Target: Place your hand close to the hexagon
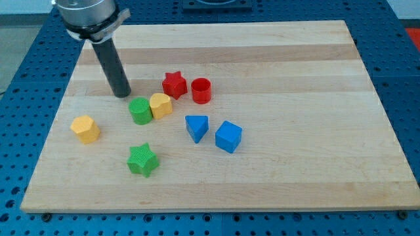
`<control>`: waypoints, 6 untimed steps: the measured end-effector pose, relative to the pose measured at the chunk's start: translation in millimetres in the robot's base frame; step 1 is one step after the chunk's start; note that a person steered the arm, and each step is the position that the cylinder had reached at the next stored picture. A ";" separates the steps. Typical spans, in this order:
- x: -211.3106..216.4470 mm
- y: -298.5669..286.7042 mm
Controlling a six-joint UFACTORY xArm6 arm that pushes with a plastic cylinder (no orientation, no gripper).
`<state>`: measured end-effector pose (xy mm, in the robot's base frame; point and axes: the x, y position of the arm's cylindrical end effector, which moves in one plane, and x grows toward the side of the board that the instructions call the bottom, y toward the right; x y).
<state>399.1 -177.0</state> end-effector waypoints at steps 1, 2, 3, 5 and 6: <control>-5.4 31.9; 2.6 -14.5; 52.0 -6.6; 76.5 -7.2; 71.7 -8.3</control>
